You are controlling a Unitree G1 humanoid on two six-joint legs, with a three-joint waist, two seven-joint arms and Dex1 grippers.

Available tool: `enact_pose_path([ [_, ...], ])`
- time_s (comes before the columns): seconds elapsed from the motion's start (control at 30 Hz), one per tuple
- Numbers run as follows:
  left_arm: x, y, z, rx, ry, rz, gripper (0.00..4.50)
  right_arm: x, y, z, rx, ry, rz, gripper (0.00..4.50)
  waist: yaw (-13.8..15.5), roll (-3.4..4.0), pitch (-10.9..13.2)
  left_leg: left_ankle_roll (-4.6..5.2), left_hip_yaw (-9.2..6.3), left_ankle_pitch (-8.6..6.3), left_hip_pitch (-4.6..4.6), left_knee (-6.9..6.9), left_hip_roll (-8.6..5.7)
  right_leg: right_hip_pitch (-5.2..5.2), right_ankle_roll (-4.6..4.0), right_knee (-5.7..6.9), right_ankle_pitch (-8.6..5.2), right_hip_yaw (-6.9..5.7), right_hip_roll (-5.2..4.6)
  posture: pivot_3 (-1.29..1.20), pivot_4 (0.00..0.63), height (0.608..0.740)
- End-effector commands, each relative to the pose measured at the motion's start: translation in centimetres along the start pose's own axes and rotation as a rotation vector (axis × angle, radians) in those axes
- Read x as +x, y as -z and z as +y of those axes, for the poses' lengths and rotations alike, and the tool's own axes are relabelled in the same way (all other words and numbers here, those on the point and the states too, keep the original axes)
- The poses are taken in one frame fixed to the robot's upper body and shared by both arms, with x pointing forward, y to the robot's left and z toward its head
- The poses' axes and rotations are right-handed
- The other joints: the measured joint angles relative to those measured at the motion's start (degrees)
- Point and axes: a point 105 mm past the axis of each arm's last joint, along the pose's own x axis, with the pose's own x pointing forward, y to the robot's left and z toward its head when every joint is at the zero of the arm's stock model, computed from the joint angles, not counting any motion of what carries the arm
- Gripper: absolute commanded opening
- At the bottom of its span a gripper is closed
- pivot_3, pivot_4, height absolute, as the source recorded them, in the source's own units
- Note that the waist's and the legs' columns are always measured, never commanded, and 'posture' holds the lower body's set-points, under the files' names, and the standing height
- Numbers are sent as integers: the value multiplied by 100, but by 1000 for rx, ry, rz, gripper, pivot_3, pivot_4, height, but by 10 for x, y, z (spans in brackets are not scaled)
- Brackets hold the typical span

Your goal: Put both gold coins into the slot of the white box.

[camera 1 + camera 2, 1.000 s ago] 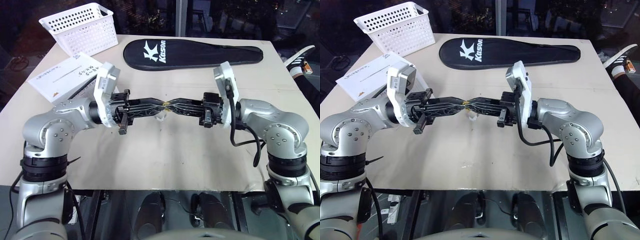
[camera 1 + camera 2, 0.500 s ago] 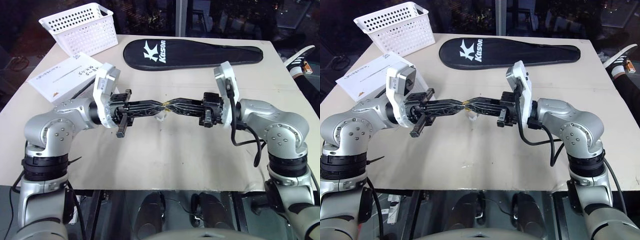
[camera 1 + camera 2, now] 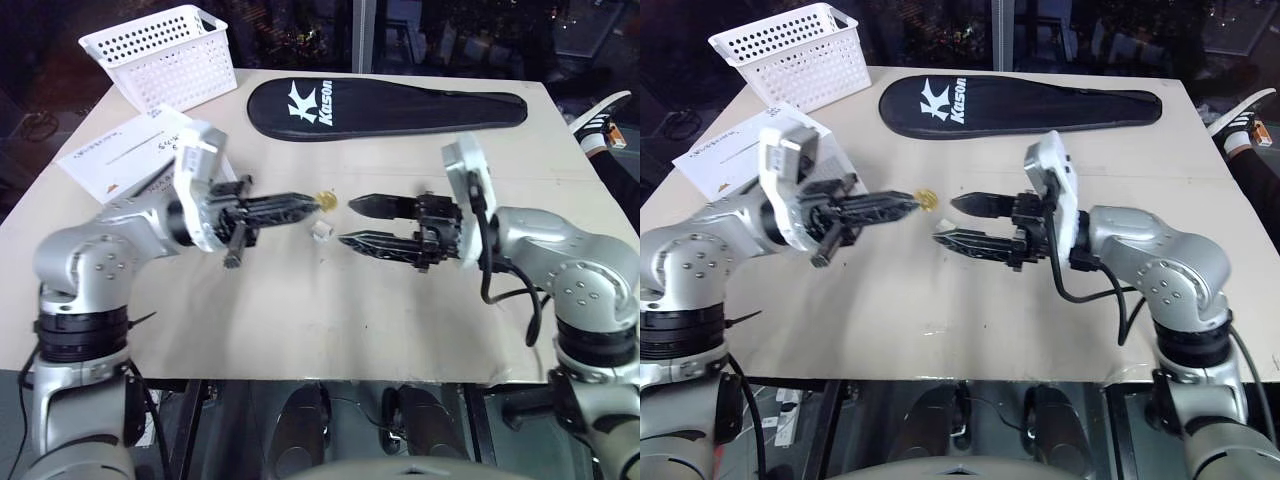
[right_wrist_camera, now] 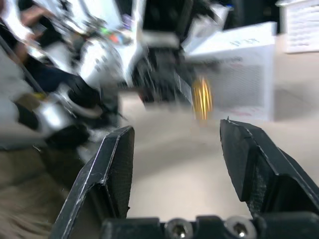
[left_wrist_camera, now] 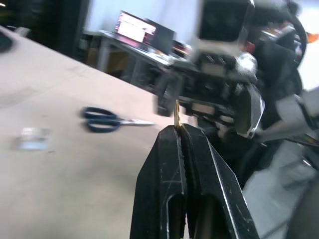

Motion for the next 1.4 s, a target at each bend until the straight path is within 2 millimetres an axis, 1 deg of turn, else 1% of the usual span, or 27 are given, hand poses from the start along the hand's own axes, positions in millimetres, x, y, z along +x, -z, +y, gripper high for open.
enact_pose_path([
  [0.03,-25,-33,6,93,-151,-59,0,-21,-14,2,-197,85,16,2957,2,0,1,0,0,0,0,0,0,0,0,-1,0,-1,-1,0,150,740],
  [0.13,-48,-51,21,185,-340,-64,0,-36,-19,5,-284,129,44,2957,3,0,1,0,-2,0,0,-2,0,0,0,-3,-2,-3,-1,0,150,740],
  [0.23,-72,-69,31,215,-457,-48,0,-47,-32,8,-326,150,20,2957,2,-1,3,0,-1,0,1,-3,0,-1,0,-4,-1,-3,-1,0,150,740],
  [0.3,-89,-77,37,204,-506,-33,0,-51,-39,10,-341,165,7,2957,1,-1,3,0,-1,0,0,-4,0,-2,0,-7,-2,-5,0,0,150,740],
  [0.37,-106,-82,48,217,-567,-2,0,-53,-42,12,-364,168,6,2957,5,0,3,0,0,-1,0,-6,0,-2,-1,-12,-2,-7,1,0,150,740],
  [0.43,-127,-86,58,190,-635,26,0,-56,-46,16,-377,163,-16,2957,13,1,4,0,1,-1,0,-11,1,-2,-10,-18,-7,-8,-1,0,150,740],
  [0.5,-147,-89,68,216,-701,75,0,-56,-51,23,-394,137,-59,2957,27,0,4,0,1,-1,-1,-17,0,-2,-17,-23,-11,-10,-2,0,150,740],
  [0.6,-167,-89,76,226,-744,147,0,-54,-55,28,-396,123,-96,2957,48,-2,2,0,2,-1,-6,-27,-2,-3,-18,-34,-11,-13,-2,0,150,740],
  [0.7,-176,-88,82,230,-766,184,0,-53,-53,29,-396,125,-96,2957,67,-3,2,3,3,-2,-19,-28,-4,-6,-11,-49,-7,-19,0,0,150,740],
  [0.8,-182,-82,86,221,-778,221,0,-51,-52,29,-394,127,-100,2957,73,-3,2,6,3,-4,-28,-29,-2,-9,-1,-61,-1,-20,-1,0,150,740],
  [0.97,-190,-76,94,225,-835,283,0,-50,-57,31,-396,112,-134,2957,74,-4,2,8,2,-5,-31,-29,-3,-9,0,-65,-1,-21,0,0,150,740],
  [1.1,-195,-67,97,207,-851,327,0,-49,-57,31,-394,114,-138,2957,69,-4,1,8,1,-5,-30,-29,-2,-8,1,-65,0,-22,0,0,150,740],
  [1.3,-197,-55,101,209,-854,390,0,-49,-58,31,-397,116,-135,2957,63,-7,0,8,1,-5,-30,-29,-2,-8,1,-64,0,-22,0,0,150,740],
  [1.4,-196,-57,104,228,-870,384,0,-49,-58,31,-399,115,-133,2957,65,-8,-1,8,1,-5,-29,-28,-2,-6,1,-62,0,-22,0,0,150,740],
])
